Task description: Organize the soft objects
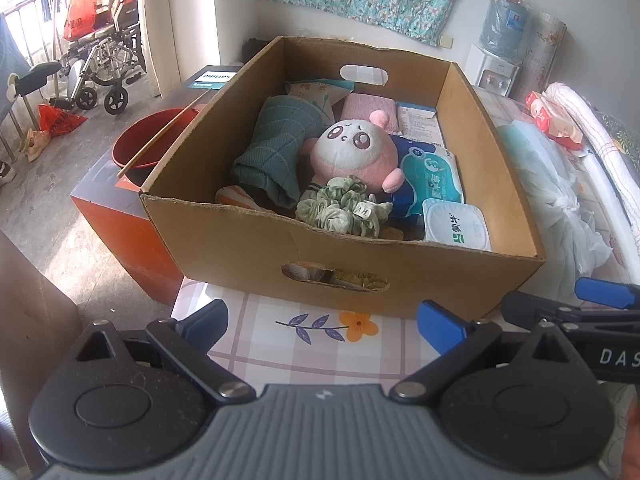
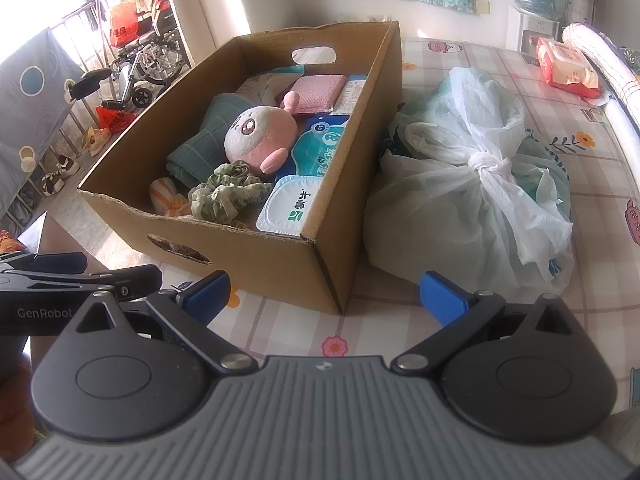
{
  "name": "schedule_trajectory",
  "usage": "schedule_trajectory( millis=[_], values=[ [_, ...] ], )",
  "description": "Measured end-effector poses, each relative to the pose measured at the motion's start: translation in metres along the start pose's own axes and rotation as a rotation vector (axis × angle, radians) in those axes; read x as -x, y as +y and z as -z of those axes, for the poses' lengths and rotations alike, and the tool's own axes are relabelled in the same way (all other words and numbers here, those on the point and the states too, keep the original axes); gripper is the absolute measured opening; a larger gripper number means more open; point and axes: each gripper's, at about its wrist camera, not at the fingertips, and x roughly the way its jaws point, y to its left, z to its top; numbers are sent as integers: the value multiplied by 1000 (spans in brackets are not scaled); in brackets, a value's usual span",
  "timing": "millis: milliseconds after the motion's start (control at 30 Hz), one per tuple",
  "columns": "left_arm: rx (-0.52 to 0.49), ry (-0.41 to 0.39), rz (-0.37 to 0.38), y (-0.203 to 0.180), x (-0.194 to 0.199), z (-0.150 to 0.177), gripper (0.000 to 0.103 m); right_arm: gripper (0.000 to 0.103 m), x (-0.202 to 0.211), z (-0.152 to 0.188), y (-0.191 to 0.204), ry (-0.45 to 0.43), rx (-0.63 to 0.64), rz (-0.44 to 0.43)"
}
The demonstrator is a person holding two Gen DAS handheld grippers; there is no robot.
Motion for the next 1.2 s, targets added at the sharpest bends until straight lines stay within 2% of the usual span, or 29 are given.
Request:
schedule_trajectory(
  millis=[1200],
  values=[
    [0, 2, -2, 0, 0, 1, 101, 102, -4, 3, -2, 15, -18, -8]
  ],
)
